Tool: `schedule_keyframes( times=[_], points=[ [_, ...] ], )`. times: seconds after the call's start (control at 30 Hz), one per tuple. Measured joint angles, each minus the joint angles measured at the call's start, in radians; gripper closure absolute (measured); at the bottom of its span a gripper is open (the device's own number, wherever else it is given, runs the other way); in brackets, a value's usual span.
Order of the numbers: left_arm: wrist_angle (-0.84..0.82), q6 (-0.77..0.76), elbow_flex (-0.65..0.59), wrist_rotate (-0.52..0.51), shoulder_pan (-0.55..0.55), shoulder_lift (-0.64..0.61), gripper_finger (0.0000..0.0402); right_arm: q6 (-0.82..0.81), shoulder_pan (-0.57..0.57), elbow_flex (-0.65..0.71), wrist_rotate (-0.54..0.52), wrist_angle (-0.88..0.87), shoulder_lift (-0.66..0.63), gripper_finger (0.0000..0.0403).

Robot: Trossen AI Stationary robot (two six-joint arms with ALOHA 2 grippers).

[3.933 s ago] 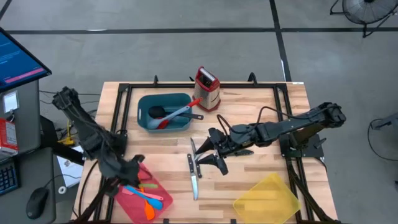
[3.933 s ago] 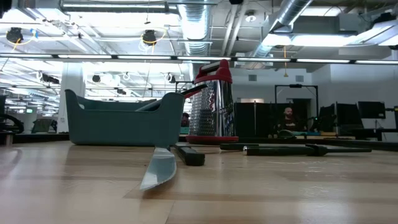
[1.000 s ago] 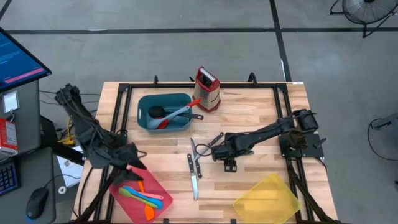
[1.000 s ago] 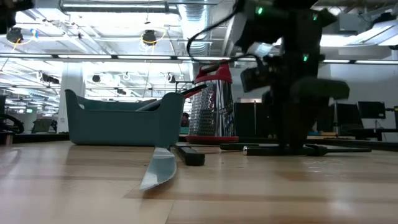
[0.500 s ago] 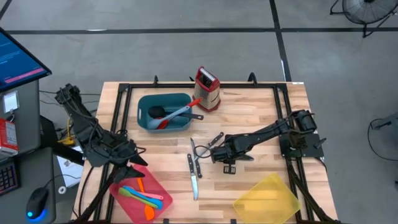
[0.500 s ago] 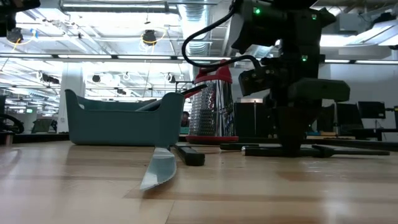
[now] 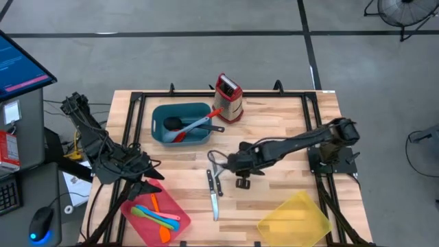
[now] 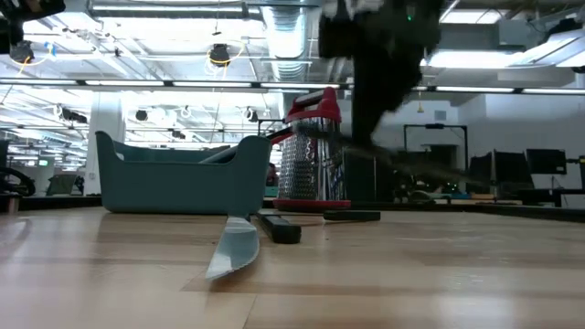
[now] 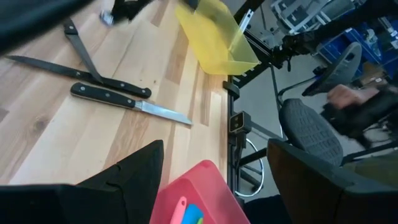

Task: Pick & Place Kitchen Items
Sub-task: Put the black table knife into the yellow bin

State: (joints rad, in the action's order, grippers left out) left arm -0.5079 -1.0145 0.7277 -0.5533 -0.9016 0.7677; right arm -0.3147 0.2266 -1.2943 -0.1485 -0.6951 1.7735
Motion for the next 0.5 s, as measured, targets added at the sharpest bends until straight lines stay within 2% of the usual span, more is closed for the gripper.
schedule_keyframes(
  times=[0.07,0.33,0.5],
  points=[
    [0.002,0.0,0.0,0.0,0.0,0.0,0.0133,0.0,0.0,-0.007,-0.003,0.027,-0.06,0.0325],
    [0.001,0.0,0.0,-0.029,0.0,0.0,0.0133,0.002,0.028,-0.012,0.051,0.328,-0.321,0.0326],
    [0.001,0.017,0.0,-0.048,0.0,0.0,0.0133,0.053,0.056,-0.012,0.124,0.541,-0.436,0.033]
  ],
)
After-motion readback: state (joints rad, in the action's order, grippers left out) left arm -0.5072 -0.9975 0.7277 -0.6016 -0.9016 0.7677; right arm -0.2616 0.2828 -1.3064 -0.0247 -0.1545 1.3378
